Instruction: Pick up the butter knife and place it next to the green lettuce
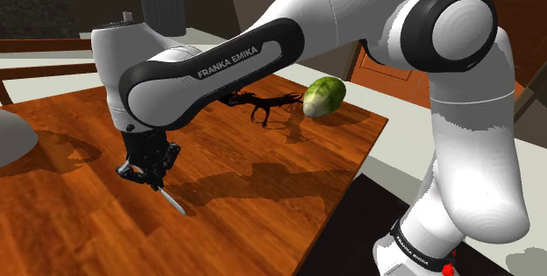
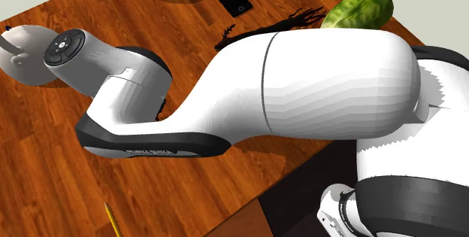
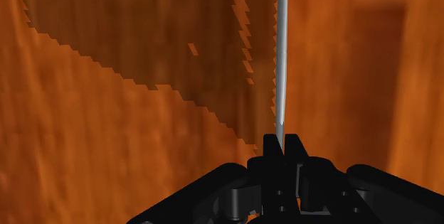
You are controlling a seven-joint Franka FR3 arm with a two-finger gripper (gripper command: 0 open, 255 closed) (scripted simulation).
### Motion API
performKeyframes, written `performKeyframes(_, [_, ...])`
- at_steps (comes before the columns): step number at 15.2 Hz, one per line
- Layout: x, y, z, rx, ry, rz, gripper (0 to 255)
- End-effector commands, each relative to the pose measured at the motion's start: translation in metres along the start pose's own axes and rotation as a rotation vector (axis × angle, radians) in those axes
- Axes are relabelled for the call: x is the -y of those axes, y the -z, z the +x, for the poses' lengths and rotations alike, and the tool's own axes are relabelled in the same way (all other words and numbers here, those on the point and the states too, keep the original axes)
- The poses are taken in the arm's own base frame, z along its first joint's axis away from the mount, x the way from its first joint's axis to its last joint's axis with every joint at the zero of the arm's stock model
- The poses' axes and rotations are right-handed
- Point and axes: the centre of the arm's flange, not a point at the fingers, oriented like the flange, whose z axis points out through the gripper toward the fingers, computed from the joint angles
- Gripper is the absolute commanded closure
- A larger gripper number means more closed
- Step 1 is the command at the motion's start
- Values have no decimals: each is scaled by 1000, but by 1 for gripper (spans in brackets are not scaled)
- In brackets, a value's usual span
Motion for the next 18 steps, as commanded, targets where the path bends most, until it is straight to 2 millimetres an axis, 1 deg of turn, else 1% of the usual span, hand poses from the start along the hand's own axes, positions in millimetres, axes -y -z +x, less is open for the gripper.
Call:
performKeyframes(1, [0,0,0,0,0,0,255])
performKeyframes(4, [0,0,0,0,0,0,255])
performKeyframes(18, [0,74,-4,0,0,0,255])
